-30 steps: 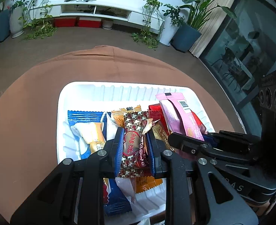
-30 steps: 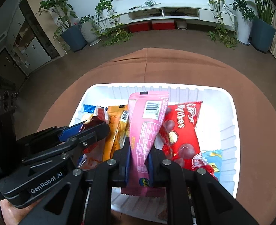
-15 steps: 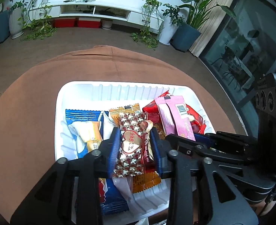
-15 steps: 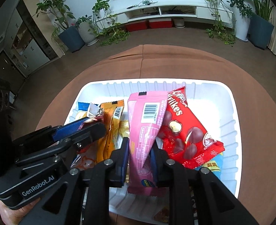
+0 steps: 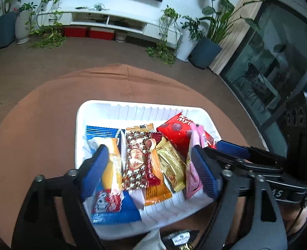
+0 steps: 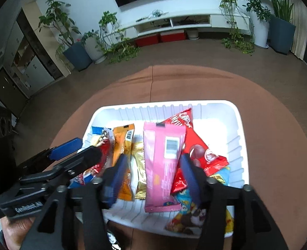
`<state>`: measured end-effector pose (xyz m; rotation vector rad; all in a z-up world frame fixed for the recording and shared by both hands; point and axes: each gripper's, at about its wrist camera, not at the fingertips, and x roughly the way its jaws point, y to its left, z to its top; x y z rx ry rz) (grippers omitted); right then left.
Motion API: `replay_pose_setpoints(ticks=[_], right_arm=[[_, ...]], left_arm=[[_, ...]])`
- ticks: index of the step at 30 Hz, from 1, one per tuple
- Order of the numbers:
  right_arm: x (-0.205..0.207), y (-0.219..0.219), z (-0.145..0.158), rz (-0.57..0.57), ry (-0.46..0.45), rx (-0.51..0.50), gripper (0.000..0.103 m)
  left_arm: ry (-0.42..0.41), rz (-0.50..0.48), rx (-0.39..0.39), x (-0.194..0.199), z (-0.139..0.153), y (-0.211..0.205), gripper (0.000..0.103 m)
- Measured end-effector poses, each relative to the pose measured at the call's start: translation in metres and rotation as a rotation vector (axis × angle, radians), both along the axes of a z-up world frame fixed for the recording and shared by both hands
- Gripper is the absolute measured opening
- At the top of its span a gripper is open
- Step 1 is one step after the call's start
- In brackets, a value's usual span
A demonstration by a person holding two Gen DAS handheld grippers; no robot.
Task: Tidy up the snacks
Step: 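Withdraw both grippers from the tray toward the remaining snacks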
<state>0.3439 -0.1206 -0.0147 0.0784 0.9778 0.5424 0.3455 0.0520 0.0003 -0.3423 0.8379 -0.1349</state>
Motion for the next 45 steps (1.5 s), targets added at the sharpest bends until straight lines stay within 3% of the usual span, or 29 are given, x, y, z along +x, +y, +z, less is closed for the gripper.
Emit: replay_pose_setpoints(ticks=[6,14,22,35,45], right_arm=[[-0.034,-0.02,0.023,0.0,-0.073,0.071,0.084],[-0.098,-0.061,0.035,-0.027,-0.128,0.152,0.088],[-0.154,-0.095,0.021,-0.063,-0.103,0.185,0.088],[-0.212,-0.113,0.003,-0.071,-0.066,0.183,0.089],[-0.244,-0.107,-0.028,-0.053,-0.004,0.119,0.089]], left_arm=[[-0.053,0.01,0.036,-0.043,0.023,-0.005,0.103],[-0.092,0.025,0.141,-0.11,0.044,-0.031,0.103],[-0.087,0.039,0.224,-0.167,0.052,-0.054,0.103],[0.0,0.039,0.243,-0.224,0.032,-0.06,0.103],[0.119,0.019,0.244,-0.269,-0.007,-0.059,0.103]])
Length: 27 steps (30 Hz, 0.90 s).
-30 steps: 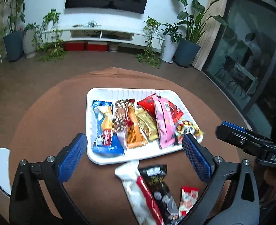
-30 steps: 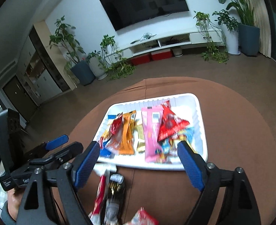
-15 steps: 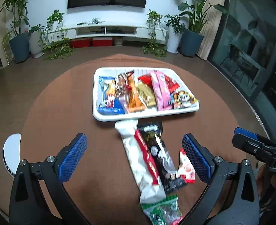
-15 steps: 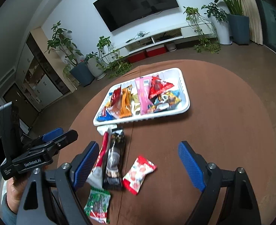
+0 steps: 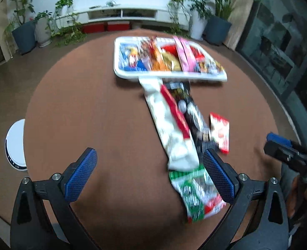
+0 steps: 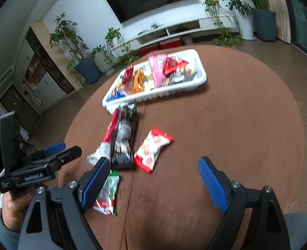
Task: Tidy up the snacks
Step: 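Withdraw both grippers from the tray toward the remaining snacks, then grasp the green packet with the left gripper while the right grasps the red-white candy packet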
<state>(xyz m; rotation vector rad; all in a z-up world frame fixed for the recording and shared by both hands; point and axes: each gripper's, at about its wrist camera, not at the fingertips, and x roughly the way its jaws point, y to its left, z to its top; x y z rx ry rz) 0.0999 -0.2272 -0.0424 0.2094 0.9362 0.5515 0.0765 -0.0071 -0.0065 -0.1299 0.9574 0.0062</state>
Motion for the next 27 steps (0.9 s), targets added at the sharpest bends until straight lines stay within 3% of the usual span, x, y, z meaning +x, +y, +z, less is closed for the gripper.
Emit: replay_pose_setpoints(ticks=[6,14,20,23,25,27], right_arm=[[-0.009,0.004,-0.004,0.006,-0.001,-0.029,0.089],[-0.014,-0.001,-0.003,-0.008,-0.008,-0.022,0.089],[-0.017,0.003,-0.007,0.002,-0.003,-0.025,0.089],[-0.019,0.005,-0.007,0.01,-0.012,-0.032,0.089],[-0.018,0.007,-0.007,0.012,-0.017,-0.039,0.089],[-0.017,0.009,-0.009,0.015,-0.011,-0.041,0.089]], left_arm=[[0.054,-0.038,0.033,-0.016,-0.021,-0.03,0.103],[0.11,-0.061,0.123,-0.008,-0.037,-0.061,0.103],[0.135,-0.084,0.142,-0.002,-0.051,-0.069,0.102],[0.116,-0.091,0.106,-0.004,-0.053,-0.065,0.09],[0.102,-0.101,0.1,-0.005,-0.052,-0.063,0.074],[0.095,-0.103,0.086,-0.004,-0.049,-0.058,0.066]])
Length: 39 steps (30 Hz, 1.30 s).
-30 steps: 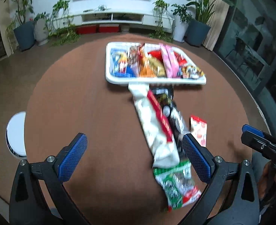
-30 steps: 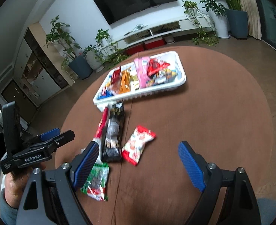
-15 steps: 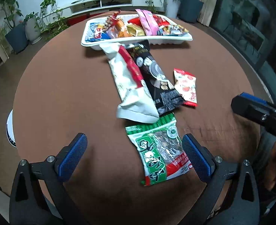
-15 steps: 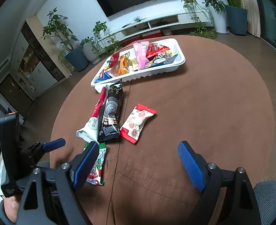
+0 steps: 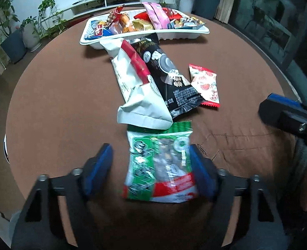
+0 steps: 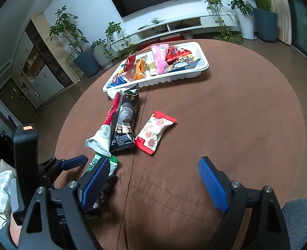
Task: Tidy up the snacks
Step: 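Grasp the green packet with the left gripper while the right grasps the red-white candy packet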
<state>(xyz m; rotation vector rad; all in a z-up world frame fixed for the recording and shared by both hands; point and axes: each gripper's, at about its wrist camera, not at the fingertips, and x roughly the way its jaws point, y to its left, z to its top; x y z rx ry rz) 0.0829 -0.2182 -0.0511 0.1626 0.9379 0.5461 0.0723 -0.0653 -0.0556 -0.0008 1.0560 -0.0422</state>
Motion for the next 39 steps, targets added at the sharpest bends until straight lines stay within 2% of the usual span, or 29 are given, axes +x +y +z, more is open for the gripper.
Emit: replay_pose_setpoints(ticks=[4,11,16,28,31,35,39], right_arm=[[0.003,0.003,-0.006,0.0,0.021,-0.016,0.089],[0.01,0.006,-0.009,-0.008,0.028,-0.04,0.088],[0.02,0.008,-0.01,-0.022,0.043,-0.065,0.076],[0.062,0.046,-0.019,-0.014,0.126,-0.098,0.064],[0.07,0.058,-0.025,-0.009,0.145,-0.138,0.063],[0.074,0.071,-0.026,0.01,0.11,-0.22,0.059],[0.07,0.077,-0.027,0.046,0.06,-0.325,0.044]], left_arm=[[-0.009,-0.015,-0.002,-0.001,0.002,0.003,0.054],[-0.02,-0.036,-0.037,-0.008,0.005,0.011,0.042],[-0.032,-0.067,-0.07,-0.015,0.009,0.011,0.029],[-0.051,-0.093,-0.144,-0.034,0.017,0.014,0.025],[-0.052,-0.099,-0.181,-0.035,0.017,0.017,0.025],[-0.03,-0.107,-0.253,-0.037,0.013,0.021,0.025],[-0.014,-0.111,-0.313,-0.04,0.009,0.026,0.025]])
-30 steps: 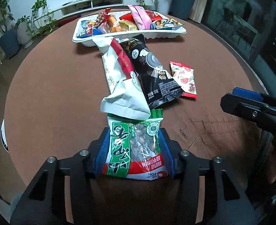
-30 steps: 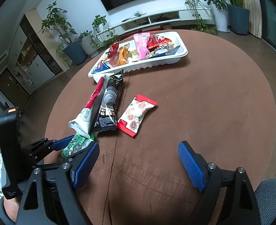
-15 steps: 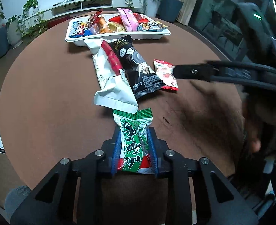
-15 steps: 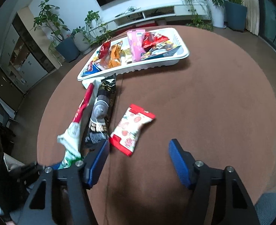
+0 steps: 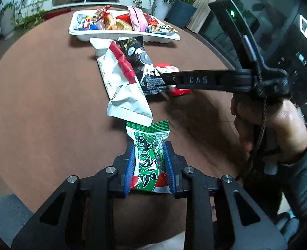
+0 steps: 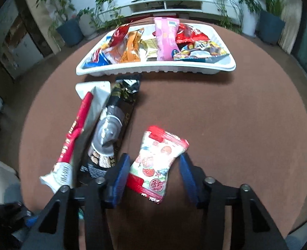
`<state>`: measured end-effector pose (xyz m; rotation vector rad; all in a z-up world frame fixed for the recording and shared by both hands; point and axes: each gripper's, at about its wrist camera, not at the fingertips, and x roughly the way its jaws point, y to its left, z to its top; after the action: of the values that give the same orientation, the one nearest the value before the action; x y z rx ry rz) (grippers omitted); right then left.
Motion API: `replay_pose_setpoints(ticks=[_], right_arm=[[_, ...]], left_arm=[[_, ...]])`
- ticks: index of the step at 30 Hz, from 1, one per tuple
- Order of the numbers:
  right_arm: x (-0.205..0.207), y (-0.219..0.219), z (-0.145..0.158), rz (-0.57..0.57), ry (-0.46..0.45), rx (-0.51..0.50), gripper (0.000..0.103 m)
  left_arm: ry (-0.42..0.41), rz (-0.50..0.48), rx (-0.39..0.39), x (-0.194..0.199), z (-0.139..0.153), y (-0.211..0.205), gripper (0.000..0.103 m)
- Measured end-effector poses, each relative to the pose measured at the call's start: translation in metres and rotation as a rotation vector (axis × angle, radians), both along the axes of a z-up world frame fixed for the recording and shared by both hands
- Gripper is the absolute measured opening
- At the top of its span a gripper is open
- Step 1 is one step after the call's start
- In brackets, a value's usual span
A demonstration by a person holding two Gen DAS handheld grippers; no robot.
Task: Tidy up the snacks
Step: 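Grasp the green packet with the left gripper while the right grasps the red-white candy packet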
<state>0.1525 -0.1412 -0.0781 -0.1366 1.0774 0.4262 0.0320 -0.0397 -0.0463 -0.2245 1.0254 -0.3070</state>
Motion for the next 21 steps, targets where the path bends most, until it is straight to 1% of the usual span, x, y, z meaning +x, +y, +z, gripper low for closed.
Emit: replay_pose_setpoints(ticks=[1,2,6,10,11,12,21], right_arm=[[-0.001,0.0,0.0,0.012,-0.009,-0.02,0.039],[-0.003,0.0,0.0,0.025,-0.015,-0.035,0.037],[-0.008,-0.004,0.0,0.053,-0.023,-0.062,0.035],[-0.014,-0.011,0.0,0.057,-0.024,-0.053,0.033],[-0.015,-0.015,0.0,0.05,-0.021,-0.042,0.032],[-0.016,-0.018,0.0,0.044,-0.019,-0.031,0.032],[-0.02,-0.05,0.004,-0.022,0.01,0.076,0.03]], left_arm=[[0.011,-0.005,-0.025,-0.001,-0.002,0.001,0.025],[0.024,-0.014,-0.047,0.0,-0.004,0.001,0.025],[0.044,-0.027,-0.12,-0.005,-0.008,0.002,0.025],[0.066,-0.036,-0.214,-0.008,-0.011,0.005,0.025],[0.074,-0.036,-0.273,-0.009,-0.012,0.008,0.025],[0.075,-0.037,-0.296,-0.01,-0.012,0.008,0.025],[0.056,-0.017,-0.292,-0.015,-0.009,0.013,0.025]])
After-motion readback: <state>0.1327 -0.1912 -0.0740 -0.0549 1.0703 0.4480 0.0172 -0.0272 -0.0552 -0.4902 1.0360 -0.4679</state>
